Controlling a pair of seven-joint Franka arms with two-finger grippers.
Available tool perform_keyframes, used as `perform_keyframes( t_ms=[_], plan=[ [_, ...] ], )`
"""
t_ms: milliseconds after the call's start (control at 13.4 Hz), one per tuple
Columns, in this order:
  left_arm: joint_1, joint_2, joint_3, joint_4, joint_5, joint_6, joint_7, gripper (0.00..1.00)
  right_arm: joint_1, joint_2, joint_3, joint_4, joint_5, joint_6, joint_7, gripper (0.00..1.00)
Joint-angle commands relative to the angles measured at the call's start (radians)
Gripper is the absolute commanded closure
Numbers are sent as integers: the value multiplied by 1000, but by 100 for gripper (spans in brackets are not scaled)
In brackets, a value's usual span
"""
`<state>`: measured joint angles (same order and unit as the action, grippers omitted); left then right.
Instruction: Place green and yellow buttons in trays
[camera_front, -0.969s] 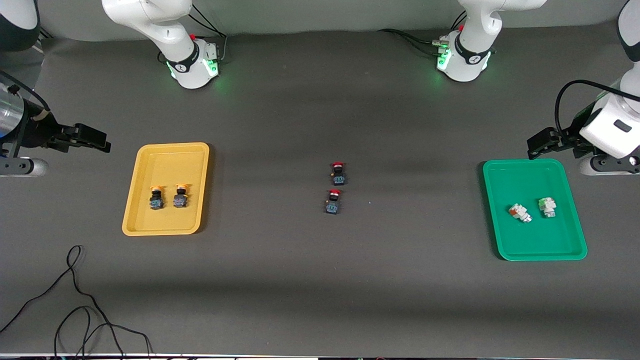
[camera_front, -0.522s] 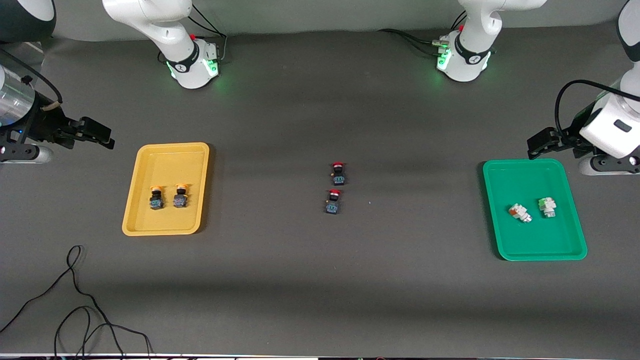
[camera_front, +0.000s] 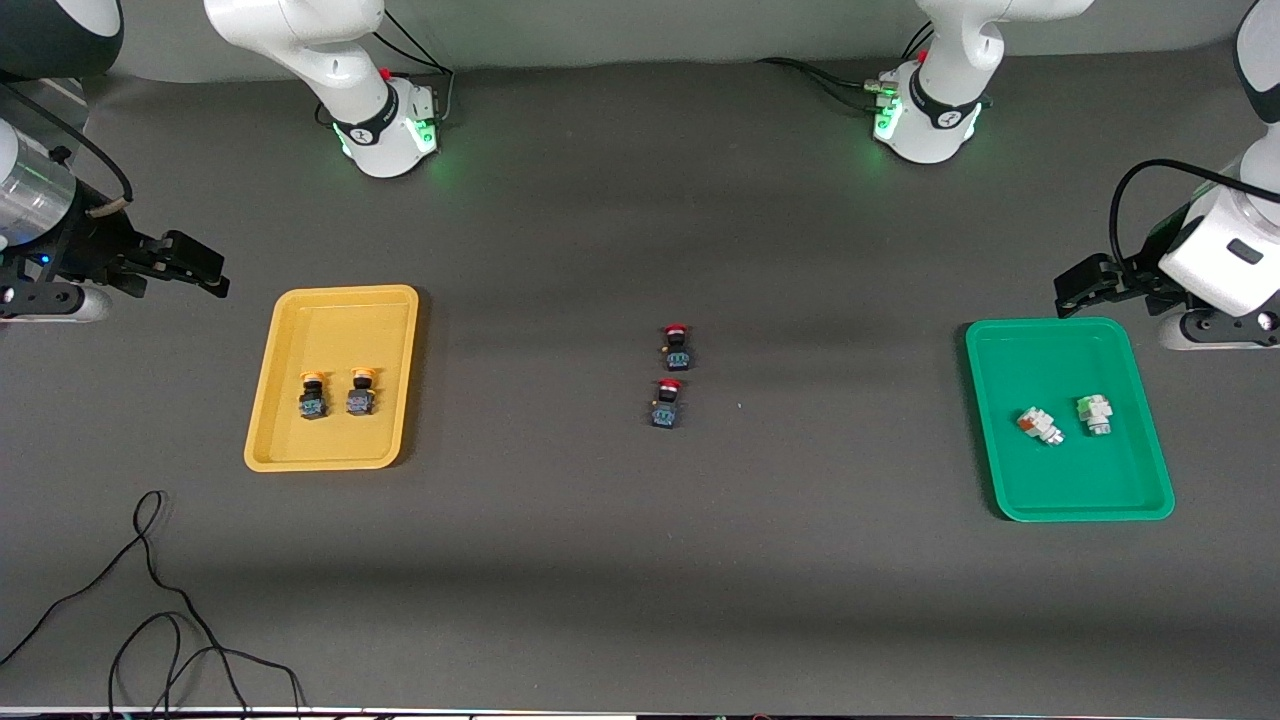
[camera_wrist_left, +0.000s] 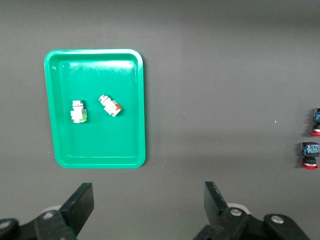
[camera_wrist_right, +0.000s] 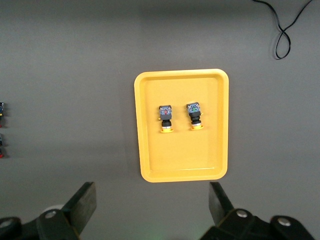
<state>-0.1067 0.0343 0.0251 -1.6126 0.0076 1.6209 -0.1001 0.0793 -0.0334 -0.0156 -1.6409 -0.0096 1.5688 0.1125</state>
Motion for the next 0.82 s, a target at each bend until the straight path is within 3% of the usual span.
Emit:
perform_keyframes(
  t_ms=[0, 746],
  plan=[
    [-7, -8, 6, 10, 11, -21, 0, 1, 25, 3, -12, 4, -23, 7, 15, 0],
    [-7, -8, 6, 10, 9, -22, 0, 1, -32, 13, 39, 7, -15, 4, 16, 0]
  ],
)
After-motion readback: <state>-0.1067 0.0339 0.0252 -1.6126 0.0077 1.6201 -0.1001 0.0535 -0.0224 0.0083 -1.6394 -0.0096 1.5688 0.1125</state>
